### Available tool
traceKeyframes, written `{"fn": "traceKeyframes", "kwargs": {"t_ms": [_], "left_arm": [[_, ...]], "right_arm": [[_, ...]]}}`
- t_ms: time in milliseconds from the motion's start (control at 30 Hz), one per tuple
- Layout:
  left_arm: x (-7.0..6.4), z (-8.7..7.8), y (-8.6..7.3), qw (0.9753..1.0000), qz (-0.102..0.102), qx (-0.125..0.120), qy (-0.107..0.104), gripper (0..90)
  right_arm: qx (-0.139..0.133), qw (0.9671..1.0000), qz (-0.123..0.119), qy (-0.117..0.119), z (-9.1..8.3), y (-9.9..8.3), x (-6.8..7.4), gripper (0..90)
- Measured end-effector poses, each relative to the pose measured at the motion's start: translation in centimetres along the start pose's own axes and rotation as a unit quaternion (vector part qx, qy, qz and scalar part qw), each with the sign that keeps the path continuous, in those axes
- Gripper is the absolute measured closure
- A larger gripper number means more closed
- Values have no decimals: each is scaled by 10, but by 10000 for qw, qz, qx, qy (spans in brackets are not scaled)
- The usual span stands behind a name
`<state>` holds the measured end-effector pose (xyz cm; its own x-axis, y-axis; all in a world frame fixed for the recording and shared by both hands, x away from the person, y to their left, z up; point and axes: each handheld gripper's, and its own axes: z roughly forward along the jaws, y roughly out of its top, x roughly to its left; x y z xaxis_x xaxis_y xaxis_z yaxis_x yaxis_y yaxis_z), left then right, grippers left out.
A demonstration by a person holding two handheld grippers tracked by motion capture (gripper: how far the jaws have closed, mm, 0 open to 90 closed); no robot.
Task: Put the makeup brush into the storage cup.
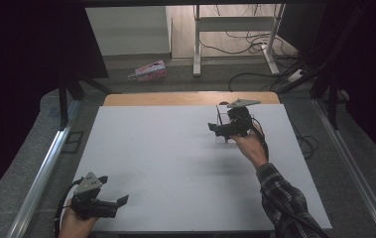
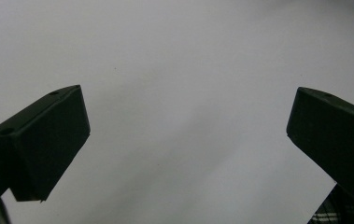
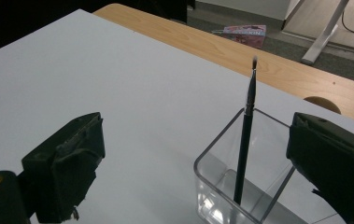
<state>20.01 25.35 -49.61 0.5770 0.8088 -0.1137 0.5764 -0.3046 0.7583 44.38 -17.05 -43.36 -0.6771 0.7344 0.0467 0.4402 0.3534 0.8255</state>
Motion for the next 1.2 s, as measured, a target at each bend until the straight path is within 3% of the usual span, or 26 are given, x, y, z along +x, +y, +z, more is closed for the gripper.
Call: {"fn": "traceKeyframes", "kwargs": {"t_ms": [567,1200], "left_arm": [[0,0,0,10000,-31,18,33,0],[0,1,0,9999,-49,48,91,0]], "right_arm": [[69,9998,-136,112,-20,-6,12,34],[162,9996,-189,137,-31,-28,24,34]]}}
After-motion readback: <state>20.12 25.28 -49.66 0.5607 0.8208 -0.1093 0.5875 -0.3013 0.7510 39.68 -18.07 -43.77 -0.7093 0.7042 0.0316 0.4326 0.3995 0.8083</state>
